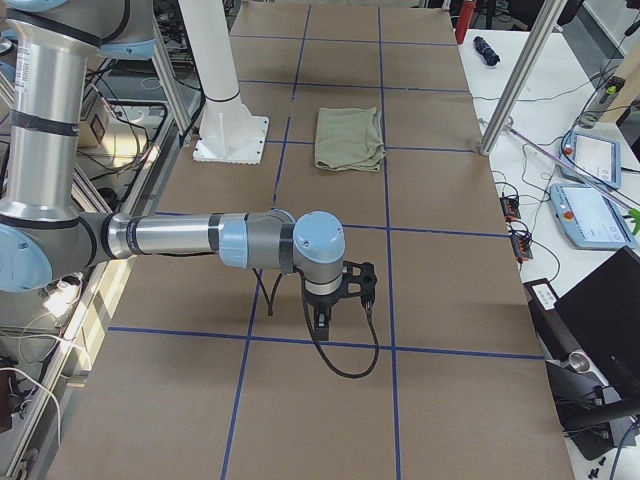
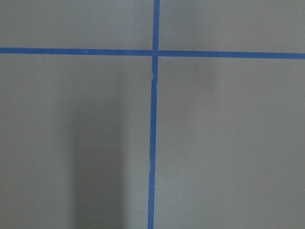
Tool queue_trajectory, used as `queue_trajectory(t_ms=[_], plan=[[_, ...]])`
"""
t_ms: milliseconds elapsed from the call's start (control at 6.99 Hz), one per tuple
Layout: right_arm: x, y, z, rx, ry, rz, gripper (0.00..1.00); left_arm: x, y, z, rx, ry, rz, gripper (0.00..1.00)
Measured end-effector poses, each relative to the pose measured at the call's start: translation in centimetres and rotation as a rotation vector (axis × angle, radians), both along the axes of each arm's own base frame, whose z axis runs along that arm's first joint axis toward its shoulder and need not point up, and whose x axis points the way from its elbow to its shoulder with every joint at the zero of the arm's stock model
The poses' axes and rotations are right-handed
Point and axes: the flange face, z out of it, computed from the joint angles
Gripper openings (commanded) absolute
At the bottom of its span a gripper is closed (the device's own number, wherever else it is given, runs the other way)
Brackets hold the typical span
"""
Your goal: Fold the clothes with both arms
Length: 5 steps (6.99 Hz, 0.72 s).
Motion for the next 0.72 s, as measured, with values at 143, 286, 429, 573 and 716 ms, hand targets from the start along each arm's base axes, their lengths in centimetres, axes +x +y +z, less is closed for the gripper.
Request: queue_trajectory(t_ms=[143, 286, 429, 573, 716], plan=[[-0.02, 0.01, 0.01, 0.0, 0.0, 0.0, 1.0, 0.0, 0.01, 0.04, -0.001, 0.0, 0.0, 1.0], [-0.02, 0.01, 0.02, -0.001, 0.0, 0.0, 1.0, 0.01, 0.04, 0.09, -0.002, 0.0, 0.0, 1.0], [-0.04, 0.01, 0.02, -0.001, 0.0, 0.001, 1.0, 0.01, 0.06, 0.11, -0.003, 0.0, 0.0, 1.0], [-0.05, 0.01, 0.01, -0.002, -0.001, 0.002, 1.0, 0.01, 0.19, 0.22, -0.005, 0.0, 0.0, 1.0], [-0.06, 0.01, 0.0, -0.003, -0.003, 0.002, 1.0, 0.03, 0.39, 0.32, -0.008, 0.0, 0.001, 1.0]])
